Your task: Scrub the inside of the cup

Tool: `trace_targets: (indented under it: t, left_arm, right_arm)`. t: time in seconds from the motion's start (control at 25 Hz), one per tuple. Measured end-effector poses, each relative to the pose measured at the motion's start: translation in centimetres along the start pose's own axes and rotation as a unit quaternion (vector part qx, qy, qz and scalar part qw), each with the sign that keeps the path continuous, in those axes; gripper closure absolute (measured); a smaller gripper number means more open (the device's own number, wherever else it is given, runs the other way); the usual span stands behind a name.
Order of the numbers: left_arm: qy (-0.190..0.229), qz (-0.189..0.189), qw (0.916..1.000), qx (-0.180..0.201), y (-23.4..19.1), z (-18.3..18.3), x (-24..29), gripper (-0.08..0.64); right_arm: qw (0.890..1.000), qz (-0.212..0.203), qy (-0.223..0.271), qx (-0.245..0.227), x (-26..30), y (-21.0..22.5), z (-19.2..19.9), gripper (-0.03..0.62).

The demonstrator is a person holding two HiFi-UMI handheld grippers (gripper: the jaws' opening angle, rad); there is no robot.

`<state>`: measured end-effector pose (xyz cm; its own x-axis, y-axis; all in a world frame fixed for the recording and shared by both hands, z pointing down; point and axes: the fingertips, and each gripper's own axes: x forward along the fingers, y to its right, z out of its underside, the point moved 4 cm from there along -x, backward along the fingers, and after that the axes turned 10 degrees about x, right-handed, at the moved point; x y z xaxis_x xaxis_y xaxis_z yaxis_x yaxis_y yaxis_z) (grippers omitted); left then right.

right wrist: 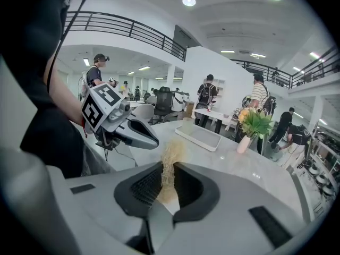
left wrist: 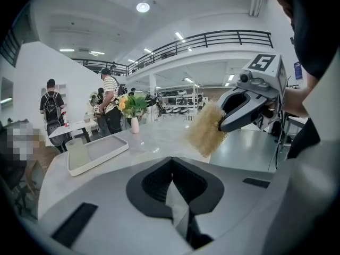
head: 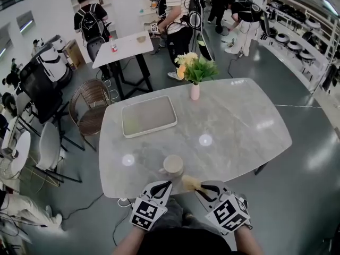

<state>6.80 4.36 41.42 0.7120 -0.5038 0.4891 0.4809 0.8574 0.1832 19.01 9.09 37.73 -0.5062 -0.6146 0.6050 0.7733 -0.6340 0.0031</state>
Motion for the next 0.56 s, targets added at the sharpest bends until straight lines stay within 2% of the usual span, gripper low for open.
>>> trace_targets:
  t: [0.28, 0.56]
  left_arm:
    - [0.015, 0.023, 0.9994, 0.023, 0.5, -1.4, 1.4, 0.548]
    - [0.015, 0.022, 0.9993, 0.027, 0.5, -1.6, 0.7, 0.548]
  right_arm:
    - [1.0, 0.018, 0.011, 0.013, -0.6, 0.3, -0.1, 0.532]
    - [1.0, 0.018, 0.014, 0.01, -0.8, -0.3, -0.6, 0.532]
